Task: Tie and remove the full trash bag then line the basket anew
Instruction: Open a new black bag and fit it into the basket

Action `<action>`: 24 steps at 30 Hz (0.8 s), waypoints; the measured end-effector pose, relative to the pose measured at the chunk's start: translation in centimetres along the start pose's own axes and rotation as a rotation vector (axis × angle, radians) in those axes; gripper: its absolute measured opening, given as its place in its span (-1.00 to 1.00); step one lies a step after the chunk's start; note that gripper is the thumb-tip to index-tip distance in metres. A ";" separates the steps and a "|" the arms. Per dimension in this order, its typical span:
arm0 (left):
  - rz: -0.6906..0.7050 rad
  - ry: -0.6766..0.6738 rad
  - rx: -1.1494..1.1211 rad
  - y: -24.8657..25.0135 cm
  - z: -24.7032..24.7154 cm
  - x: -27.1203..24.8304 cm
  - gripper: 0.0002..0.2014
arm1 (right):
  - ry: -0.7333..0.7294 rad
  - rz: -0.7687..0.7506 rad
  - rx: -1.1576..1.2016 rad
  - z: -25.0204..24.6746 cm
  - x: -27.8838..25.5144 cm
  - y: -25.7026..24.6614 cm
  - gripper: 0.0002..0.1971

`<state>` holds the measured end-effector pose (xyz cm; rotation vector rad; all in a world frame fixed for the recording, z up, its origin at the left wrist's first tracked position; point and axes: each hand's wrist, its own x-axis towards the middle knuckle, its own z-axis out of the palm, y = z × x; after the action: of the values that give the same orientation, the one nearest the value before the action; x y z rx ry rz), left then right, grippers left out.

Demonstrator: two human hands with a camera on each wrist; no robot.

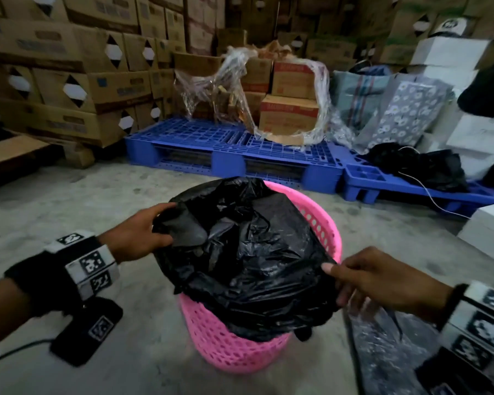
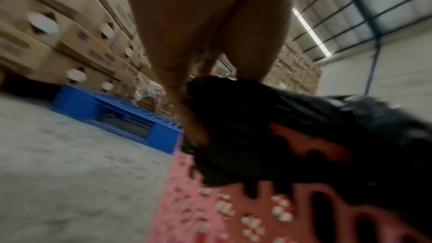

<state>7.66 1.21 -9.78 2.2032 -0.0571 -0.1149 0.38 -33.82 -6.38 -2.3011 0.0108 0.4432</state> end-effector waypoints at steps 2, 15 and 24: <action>0.021 -0.043 0.174 0.0 -1.2 1.1 -0.38 | 0.193 -0.236 -0.291 -1.1 1.3 0.2 -0.68; 0.691 -0.270 0.674 4.6 4.3 -6.8 -0.53 | 0.067 -0.768 -0.916 -2.1 3.1 1.2 -0.76; 0.701 -0.184 1.187 1.0 -2.3 -3.9 -0.66 | -0.033 -0.854 -0.751 0.6 2.5 -1.1 -0.66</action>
<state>4.01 2.79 -7.42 3.1510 -1.2649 0.1600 2.69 -32.37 -6.78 -2.6962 -1.2900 0.0153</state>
